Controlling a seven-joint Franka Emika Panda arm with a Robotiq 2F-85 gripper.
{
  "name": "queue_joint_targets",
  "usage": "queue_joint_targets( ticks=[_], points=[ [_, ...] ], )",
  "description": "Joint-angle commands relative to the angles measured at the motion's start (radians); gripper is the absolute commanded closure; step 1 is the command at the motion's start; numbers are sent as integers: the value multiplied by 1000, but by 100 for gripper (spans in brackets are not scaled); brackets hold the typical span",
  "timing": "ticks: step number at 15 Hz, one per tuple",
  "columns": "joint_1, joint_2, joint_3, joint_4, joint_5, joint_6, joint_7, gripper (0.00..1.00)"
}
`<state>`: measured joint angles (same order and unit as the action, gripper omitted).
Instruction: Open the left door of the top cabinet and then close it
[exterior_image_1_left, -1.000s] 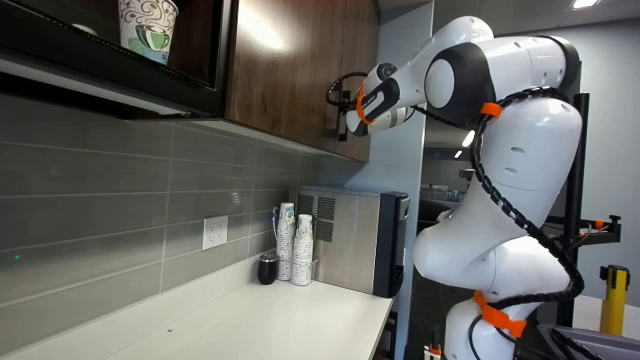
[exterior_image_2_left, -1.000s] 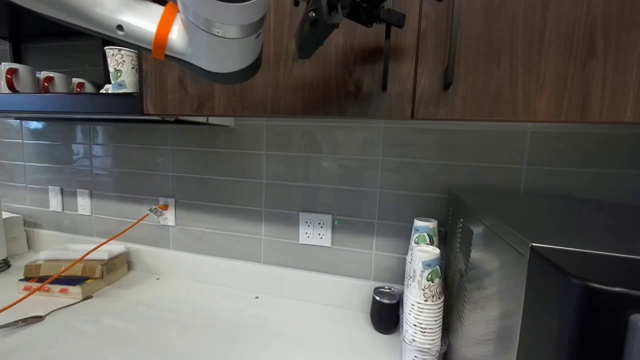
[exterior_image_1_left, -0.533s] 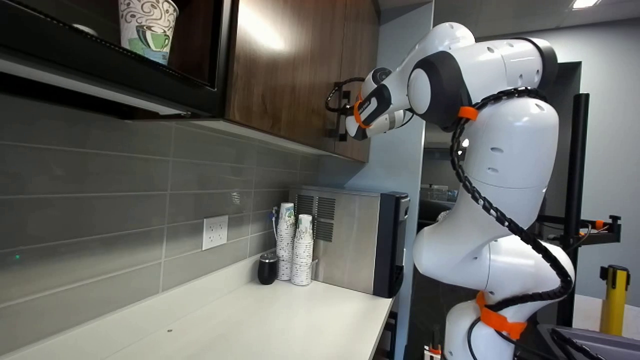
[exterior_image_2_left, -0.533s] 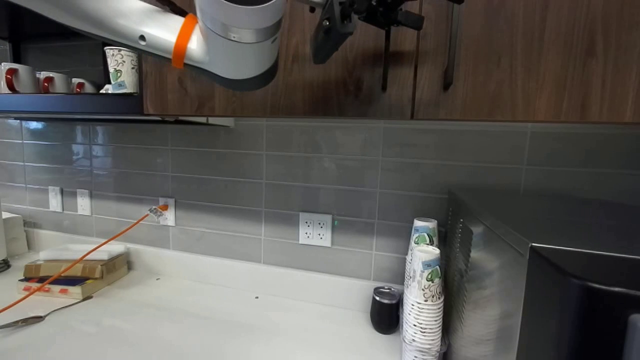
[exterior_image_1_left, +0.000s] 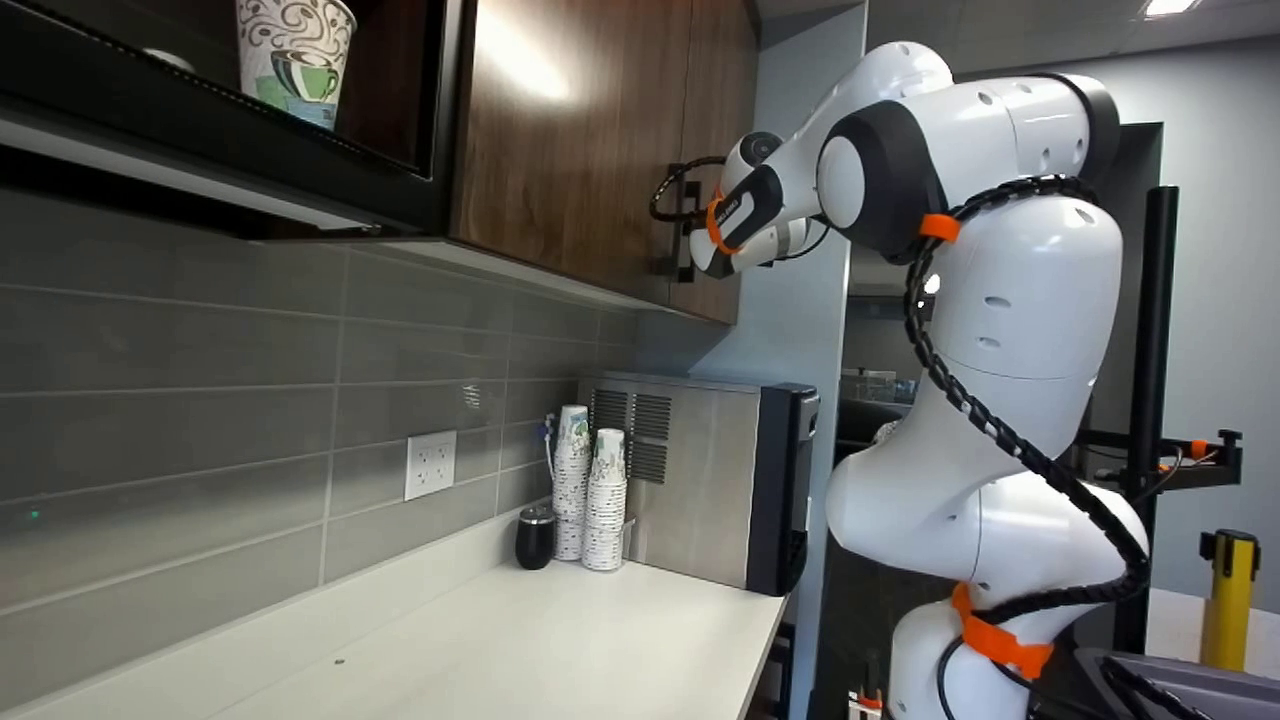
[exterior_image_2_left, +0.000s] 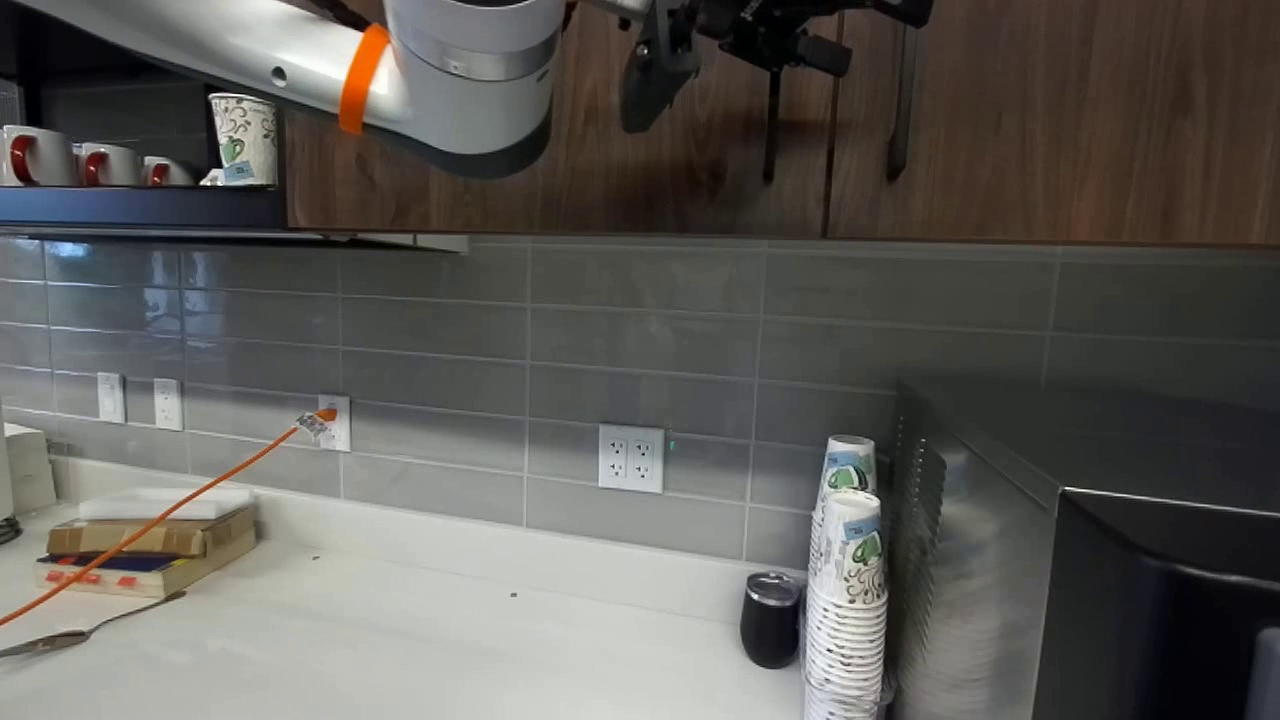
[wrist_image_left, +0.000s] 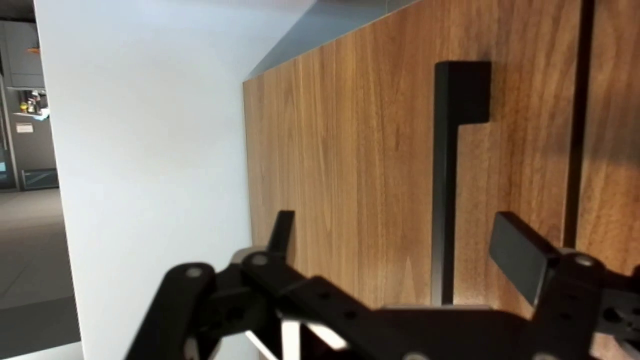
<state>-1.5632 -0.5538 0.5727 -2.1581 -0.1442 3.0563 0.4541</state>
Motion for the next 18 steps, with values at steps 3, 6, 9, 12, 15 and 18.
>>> queue_joint_targets(
  ticks=[3, 6, 9, 12, 15, 18],
  points=[
    [197, -33, -135, -32, 22, -80, -62, 0],
    [314, -51, -214, -48, 14, -117, -94, 0],
    [385, -68, -261, -45, -3, -169, -99, 0],
    [399, -65, -268, -25, -26, -203, -77, 0],
    [429, -40, -275, -1, -32, -246, -84, 0],
    [467, -9, -285, 21, -38, -269, -83, 0]
  ],
)
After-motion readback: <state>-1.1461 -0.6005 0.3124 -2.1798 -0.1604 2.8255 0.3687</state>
